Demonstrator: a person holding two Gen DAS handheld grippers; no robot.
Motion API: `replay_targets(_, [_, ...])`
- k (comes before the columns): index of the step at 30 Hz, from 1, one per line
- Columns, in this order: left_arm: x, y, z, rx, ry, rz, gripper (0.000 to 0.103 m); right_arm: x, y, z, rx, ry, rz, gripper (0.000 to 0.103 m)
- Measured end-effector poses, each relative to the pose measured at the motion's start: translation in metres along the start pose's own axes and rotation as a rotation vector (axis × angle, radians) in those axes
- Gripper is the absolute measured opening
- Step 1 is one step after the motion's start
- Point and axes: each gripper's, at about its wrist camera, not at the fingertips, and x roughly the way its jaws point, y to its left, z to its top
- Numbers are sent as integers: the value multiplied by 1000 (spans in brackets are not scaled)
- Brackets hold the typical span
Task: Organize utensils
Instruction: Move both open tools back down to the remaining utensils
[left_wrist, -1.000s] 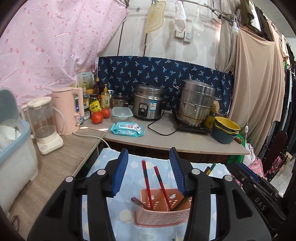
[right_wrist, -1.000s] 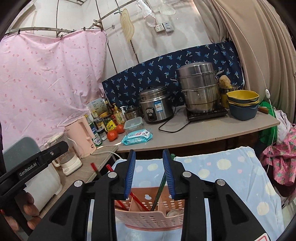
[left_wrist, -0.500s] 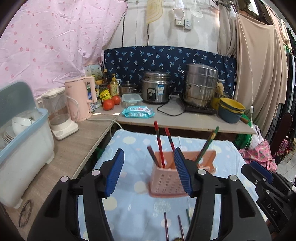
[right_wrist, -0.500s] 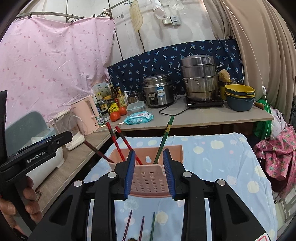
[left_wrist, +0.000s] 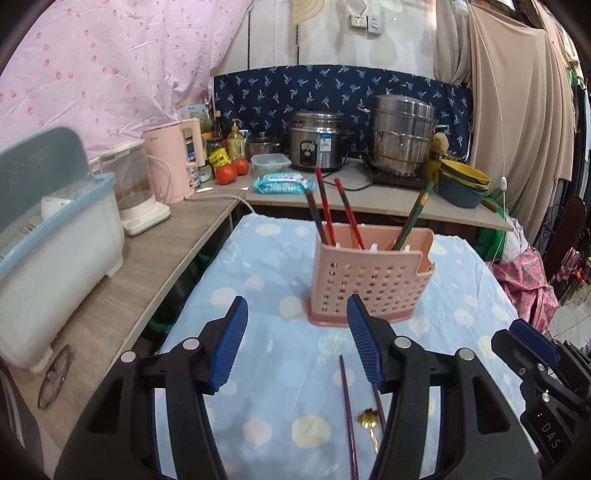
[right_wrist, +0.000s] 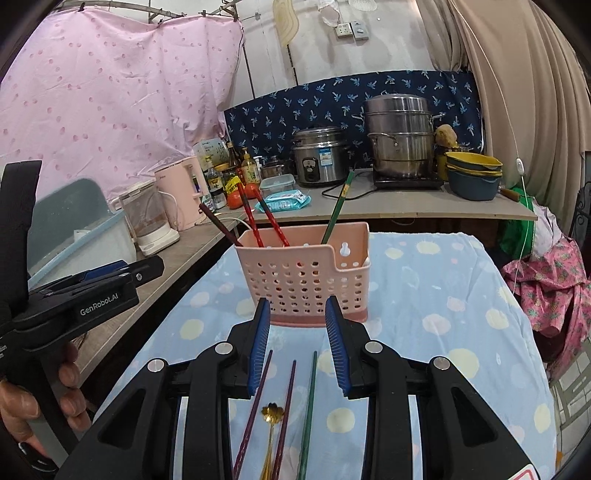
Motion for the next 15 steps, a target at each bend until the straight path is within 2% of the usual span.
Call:
replay_targets(7, [-2,7,-33,-22,55,12,53,-5,-6,-40,59,73,4,31])
replay_targets(15, [-1,10,-82,-41,145,-12,53,-8,-12,-93,99,180,2,31])
